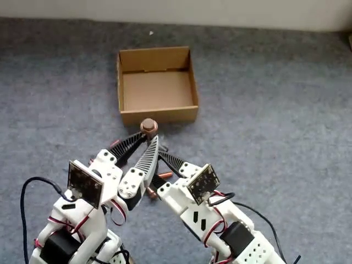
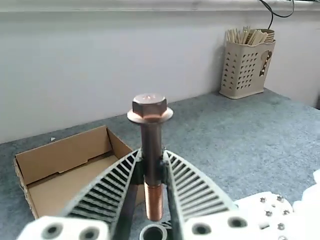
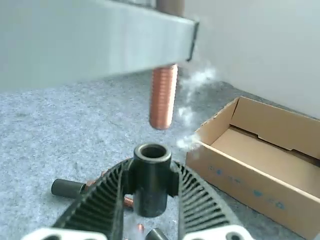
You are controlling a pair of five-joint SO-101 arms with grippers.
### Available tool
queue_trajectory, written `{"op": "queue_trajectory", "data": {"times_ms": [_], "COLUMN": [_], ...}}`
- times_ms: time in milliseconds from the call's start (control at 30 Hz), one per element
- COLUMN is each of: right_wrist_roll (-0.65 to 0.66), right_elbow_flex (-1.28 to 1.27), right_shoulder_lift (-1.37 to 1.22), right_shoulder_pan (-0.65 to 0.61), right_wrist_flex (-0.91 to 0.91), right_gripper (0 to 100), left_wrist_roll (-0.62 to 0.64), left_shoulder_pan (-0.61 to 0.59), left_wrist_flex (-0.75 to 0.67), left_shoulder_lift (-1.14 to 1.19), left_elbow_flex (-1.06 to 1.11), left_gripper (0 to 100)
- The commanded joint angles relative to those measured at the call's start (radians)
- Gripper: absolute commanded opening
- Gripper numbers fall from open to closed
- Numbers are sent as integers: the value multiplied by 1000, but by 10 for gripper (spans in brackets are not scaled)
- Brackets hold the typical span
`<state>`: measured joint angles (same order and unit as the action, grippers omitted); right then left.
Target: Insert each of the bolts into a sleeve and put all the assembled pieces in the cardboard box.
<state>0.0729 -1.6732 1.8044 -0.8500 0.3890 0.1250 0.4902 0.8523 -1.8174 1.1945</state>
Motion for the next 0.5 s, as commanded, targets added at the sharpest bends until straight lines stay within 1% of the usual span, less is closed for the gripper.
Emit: {"op": "queue_trajectory", "data": {"times_ms": [0, 167, 333, 467], "right_wrist_roll": [5, 5, 3, 3], "right_elbow_flex": [-8, -8, 22, 33], "right_shoulder_lift": [10, 10, 10, 10], "right_shoulder_pan": [13, 13, 13, 13], "right_wrist_flex": [-27, -27, -25, -24], "right_gripper": [5, 5, 5, 5], "left_wrist_roll": [-9, -9, -9, -9], "left_shoulder_pan": [19, 16, -33, -30], "left_wrist_flex": [2, 3, 3, 3], "left_shoulder_lift": [-12, -12, -12, -12], "left_elbow_flex": [-28, -15, 8, 28], "left_gripper": [5, 5, 5, 5]}}
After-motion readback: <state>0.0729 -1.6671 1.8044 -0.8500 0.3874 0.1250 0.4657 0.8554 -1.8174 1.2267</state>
